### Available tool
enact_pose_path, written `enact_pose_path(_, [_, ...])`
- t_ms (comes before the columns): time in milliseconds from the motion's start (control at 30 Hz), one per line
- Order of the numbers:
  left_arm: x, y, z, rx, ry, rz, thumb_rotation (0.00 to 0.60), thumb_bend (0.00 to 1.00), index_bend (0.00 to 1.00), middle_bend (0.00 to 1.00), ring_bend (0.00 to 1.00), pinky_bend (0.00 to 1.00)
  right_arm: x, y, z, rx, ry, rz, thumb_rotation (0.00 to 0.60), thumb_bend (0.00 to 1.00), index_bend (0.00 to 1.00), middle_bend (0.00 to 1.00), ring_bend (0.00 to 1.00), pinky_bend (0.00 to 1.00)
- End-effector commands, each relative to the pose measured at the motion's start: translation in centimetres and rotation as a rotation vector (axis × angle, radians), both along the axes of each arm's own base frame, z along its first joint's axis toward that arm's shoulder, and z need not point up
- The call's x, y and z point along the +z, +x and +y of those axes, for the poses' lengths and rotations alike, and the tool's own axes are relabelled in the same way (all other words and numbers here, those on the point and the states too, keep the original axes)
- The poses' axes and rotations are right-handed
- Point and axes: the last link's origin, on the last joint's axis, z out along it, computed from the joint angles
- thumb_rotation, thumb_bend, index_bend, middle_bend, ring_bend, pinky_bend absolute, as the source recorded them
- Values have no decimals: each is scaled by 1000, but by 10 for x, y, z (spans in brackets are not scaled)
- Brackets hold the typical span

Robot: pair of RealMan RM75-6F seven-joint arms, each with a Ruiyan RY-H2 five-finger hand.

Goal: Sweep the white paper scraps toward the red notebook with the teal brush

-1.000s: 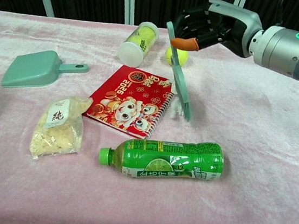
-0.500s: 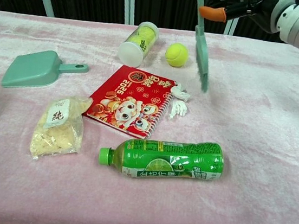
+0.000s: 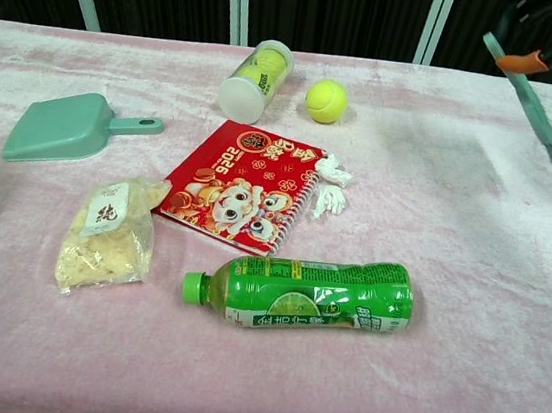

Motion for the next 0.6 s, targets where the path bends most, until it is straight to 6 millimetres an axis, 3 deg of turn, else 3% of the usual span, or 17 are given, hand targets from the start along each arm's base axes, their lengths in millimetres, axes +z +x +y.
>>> enact_pose_path(33, [0,0,0,0,1,0,600,309,214,81,0,11,-1,-19,16,-114,122,184,600,625,843,611,301,156])
enact_pose_path(233, [0,0,0,0,2,-2,600,309,214,81,0,12,-32,-23,14,-106,89,323,600,624,844,610,300,156])
enact_pose_path(533, [0,0,0,2,0,-1,600,309,214,81,0,11,-69,-15,18,-116,52,329,600,587,839,579,295,156])
enact_pose_path(600, [0,0,0,1,1,-1,600,309,214,81,0,12,-76,-14,19,-119,70,334,600,555,799,550,278,156])
